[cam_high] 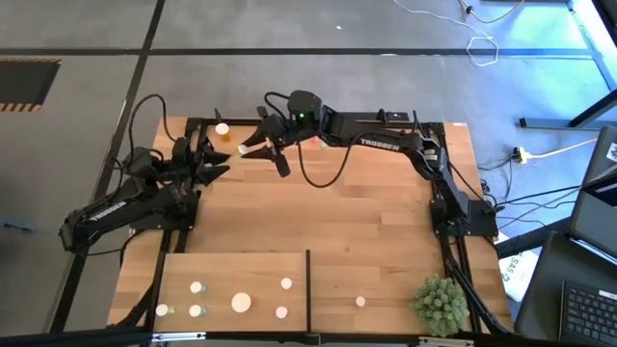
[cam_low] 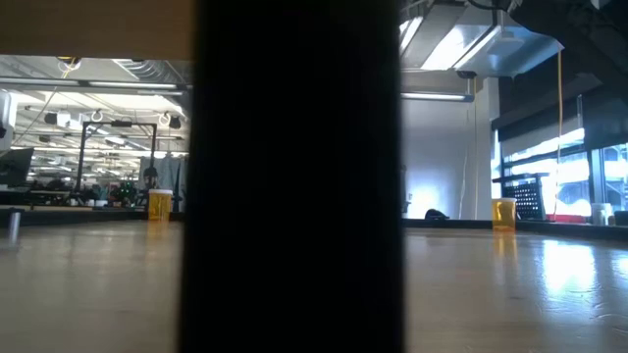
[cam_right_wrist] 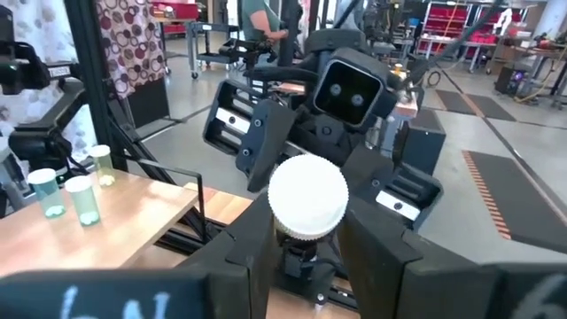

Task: Pick and place medicine bottles onto shelf by color
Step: Put the top right yellow pill bottle on the shelf aligned with the other yellow pill bottle

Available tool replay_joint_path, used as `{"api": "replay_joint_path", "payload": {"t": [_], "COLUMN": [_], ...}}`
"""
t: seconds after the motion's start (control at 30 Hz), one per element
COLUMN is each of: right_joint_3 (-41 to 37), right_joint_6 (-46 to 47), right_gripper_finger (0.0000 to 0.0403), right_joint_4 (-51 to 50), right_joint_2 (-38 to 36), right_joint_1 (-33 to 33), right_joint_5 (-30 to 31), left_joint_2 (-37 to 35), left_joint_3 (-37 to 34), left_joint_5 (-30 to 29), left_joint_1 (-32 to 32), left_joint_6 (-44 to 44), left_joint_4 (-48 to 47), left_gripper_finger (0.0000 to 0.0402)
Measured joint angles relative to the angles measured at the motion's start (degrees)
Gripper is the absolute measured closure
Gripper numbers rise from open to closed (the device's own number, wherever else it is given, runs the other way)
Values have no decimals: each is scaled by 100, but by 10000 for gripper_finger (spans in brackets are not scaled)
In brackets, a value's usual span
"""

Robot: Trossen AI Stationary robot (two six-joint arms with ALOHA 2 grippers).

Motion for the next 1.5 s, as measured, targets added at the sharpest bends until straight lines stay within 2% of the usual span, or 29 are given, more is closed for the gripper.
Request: {"api": "replay_joint_path", "payload": {"t": [0.23, 0.53, 0.77, 0.97, 1.1, 1.23, 1.37, 1.5], "right_joint_3": [0, 0, -1, -2, -11, -8, 17, 483], "right_joint_6": [-7, -4, -7, 32, 24, -33, -12, -299], "right_gripper_finger": [286, 286, 286, 286, 286, 286, 286, 286], "right_joint_4": [-23, -72, -29, -69, -414, -877, -1324, -2606], "right_joint_2": [-45, -45, -45, -56, -166, -345, -386, -394], "right_joint_1": [-4, -6, -23, -33, -31, -31, 1, 115], "right_joint_5": [32, 92, 170, 146, 279, 731, 788, 1441], "left_joint_2": [-2, -2, -2, -2, -2, -4, -4, -2], "left_joint_3": [274, 761, 876, 1255, 1741, 2267, 2629, 2735], "left_joint_5": [50, -41, -52, -539, -862, -1338, -1674, -1868], "left_joint_1": [0, -4, -15, -11, -11, -9, -4, -5], "left_joint_6": [385, 763, 917, 1351, 1633, 1793, 1844, 1844], "left_joint_4": [-220, -1457, -1976, -2971, -3792, -4649, -5205, -5475], "left_gripper_finger": [243, 242, 242, 245, 245, 245, 246, 246]}}
